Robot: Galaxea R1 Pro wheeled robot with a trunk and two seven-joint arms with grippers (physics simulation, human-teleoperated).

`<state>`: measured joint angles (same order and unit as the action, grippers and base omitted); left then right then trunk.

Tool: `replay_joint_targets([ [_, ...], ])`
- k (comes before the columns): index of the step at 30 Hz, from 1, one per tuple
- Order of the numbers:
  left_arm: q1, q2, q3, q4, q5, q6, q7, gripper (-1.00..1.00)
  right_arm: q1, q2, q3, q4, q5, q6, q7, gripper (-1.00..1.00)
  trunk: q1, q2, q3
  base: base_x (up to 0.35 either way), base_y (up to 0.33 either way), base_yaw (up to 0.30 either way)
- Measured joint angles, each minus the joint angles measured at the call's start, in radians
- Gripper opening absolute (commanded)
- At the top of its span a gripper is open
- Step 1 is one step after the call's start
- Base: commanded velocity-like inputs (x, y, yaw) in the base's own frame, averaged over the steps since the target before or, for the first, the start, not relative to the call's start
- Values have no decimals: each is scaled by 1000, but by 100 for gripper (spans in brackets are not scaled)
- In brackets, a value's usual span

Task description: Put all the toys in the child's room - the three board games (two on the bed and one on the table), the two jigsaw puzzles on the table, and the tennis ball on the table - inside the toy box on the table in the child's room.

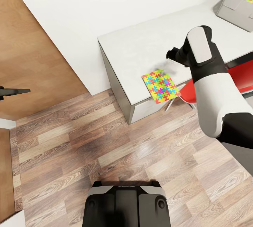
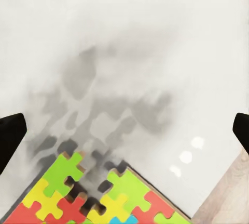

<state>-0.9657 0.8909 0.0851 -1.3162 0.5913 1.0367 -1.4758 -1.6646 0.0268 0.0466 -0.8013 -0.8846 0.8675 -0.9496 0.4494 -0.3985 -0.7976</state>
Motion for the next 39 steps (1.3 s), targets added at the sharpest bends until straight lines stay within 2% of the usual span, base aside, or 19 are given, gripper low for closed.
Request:
replay_joint_targets([
  [10, 0, 2, 5, 20, -1, 0, -3, 100, 6, 1, -6, -85, -2, 63, -3, 100, 0, 0, 0, 0, 0, 0],
  [15, 0, 2, 2, 28, -4, 0, -6, 100, 21, 0, -13, -185, -7, 116, -15, 100, 0, 0, 0, 0, 0, 0],
  [18, 0, 2, -1, 30, -4, 0, -6, 100, 25, 0, -18, -233, -13, 141, -45, 100, 0, 0, 0, 0, 0, 0],
  [26, 0, 4, -3, 33, -3, 0, -8, 100, 53, 8, -20, -270, -19, 153, -121, 100, 0, 0, 2, 0, 0, 0],
  [39, 1, 2, -6, 41, -3, 0, -6, 100, 107, 2, -21, -306, -19, 153, -130, 100, 0, 0, 21, 0, 0, 0],
])
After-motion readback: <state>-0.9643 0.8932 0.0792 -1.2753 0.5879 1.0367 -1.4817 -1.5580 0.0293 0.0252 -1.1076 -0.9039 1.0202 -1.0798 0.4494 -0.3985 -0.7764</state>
